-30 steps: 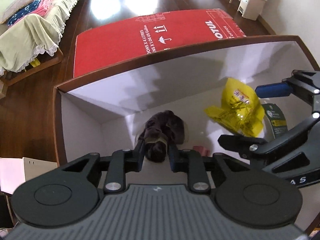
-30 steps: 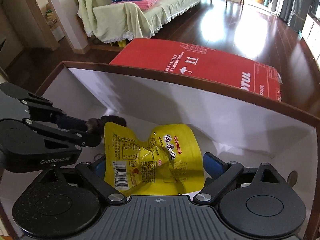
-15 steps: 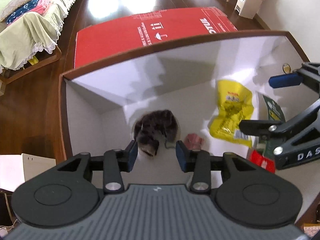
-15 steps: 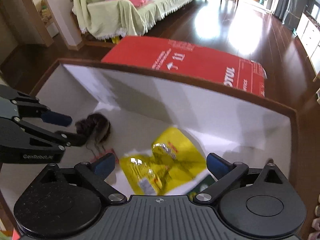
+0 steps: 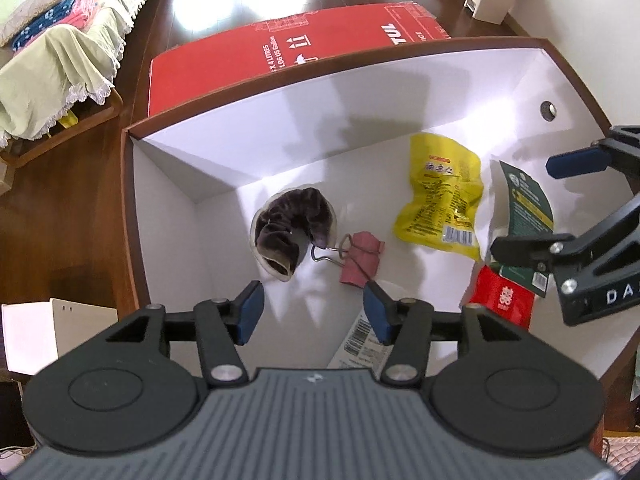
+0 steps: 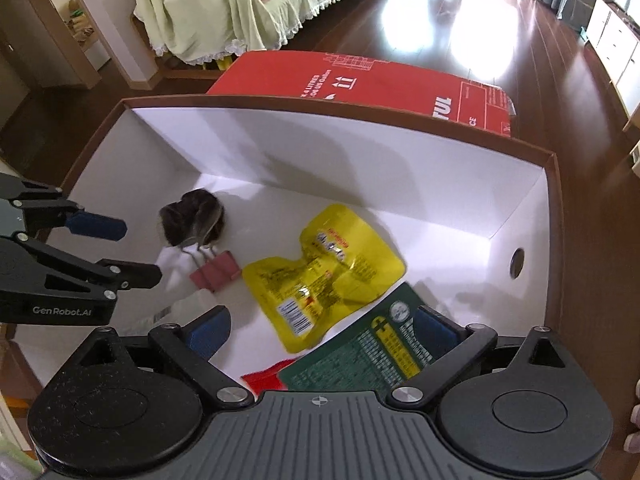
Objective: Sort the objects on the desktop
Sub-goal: 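Withdraw both open tools from the box back over the red mat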
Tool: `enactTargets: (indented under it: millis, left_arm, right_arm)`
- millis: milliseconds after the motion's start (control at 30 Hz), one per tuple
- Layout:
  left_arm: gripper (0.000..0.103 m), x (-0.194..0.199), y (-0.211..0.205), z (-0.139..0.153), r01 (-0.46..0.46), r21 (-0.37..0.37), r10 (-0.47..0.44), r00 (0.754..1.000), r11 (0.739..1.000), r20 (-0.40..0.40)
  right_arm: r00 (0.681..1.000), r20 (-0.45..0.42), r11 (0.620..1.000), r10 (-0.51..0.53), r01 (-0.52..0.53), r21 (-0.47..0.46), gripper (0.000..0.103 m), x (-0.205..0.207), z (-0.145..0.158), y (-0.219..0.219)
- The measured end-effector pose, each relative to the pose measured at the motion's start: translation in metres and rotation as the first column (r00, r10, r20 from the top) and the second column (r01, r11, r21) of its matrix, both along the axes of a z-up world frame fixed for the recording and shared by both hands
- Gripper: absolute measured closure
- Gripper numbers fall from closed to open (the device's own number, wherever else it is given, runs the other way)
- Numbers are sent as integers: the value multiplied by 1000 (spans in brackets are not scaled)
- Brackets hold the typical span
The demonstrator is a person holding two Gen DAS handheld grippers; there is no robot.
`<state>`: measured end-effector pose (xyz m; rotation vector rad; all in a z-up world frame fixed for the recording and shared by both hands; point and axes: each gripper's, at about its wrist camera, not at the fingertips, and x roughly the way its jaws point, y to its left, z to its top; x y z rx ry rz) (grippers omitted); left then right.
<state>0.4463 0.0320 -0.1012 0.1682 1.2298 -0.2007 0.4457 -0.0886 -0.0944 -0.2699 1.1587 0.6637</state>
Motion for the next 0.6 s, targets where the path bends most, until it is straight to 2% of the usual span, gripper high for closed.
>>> enactTargets:
  millis: [367, 600]
  left_arm:
    - [45, -23, -9, 16, 5, -6, -5, 1000, 1000, 29]
    - [44, -41, -16, 34, 10, -7, -10, 998, 1000, 62]
  right_arm:
    - [1000, 6, 1000, -1, 1, 24, 3, -30, 15, -7]
    - [999, 48, 999, -24, 22, 39, 3, -50, 33, -18]
